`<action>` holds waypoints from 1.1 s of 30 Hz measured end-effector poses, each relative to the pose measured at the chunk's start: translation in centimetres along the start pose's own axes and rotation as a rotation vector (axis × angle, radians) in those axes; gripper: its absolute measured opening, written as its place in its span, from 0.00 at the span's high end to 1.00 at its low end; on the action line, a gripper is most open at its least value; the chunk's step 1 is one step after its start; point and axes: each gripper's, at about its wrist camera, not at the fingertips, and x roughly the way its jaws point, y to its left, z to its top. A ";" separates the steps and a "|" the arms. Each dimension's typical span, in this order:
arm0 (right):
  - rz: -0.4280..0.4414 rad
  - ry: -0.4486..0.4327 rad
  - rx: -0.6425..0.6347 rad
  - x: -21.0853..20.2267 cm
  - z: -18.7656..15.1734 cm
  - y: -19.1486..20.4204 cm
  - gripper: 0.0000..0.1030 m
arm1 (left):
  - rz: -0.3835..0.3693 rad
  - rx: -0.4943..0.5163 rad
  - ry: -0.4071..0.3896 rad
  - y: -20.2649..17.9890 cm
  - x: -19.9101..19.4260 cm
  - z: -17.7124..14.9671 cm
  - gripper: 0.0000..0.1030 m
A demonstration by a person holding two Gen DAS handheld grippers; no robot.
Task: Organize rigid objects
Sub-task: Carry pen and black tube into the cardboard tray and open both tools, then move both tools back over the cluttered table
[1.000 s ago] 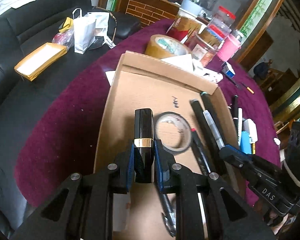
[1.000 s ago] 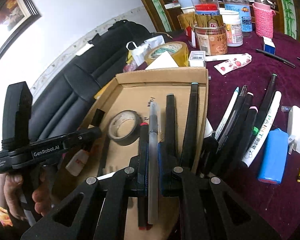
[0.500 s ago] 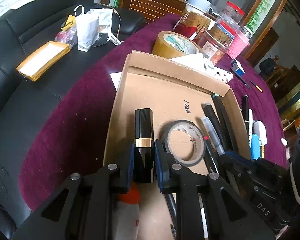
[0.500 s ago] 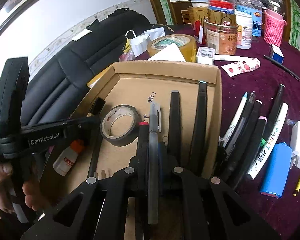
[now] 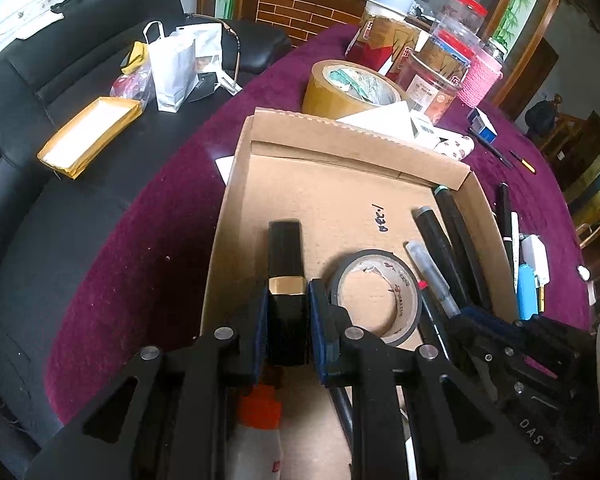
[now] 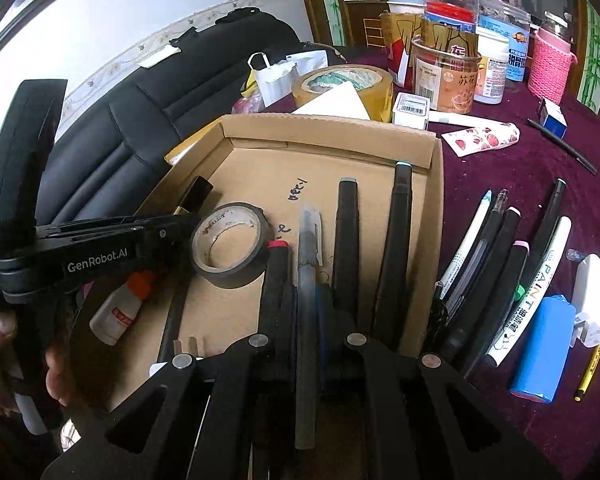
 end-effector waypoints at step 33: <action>0.003 -0.315 0.384 -14.7 -11.2 -16.8 0.43 | -0.077 0.368 -0.074 -20.7 -3.3 -5.8 0.15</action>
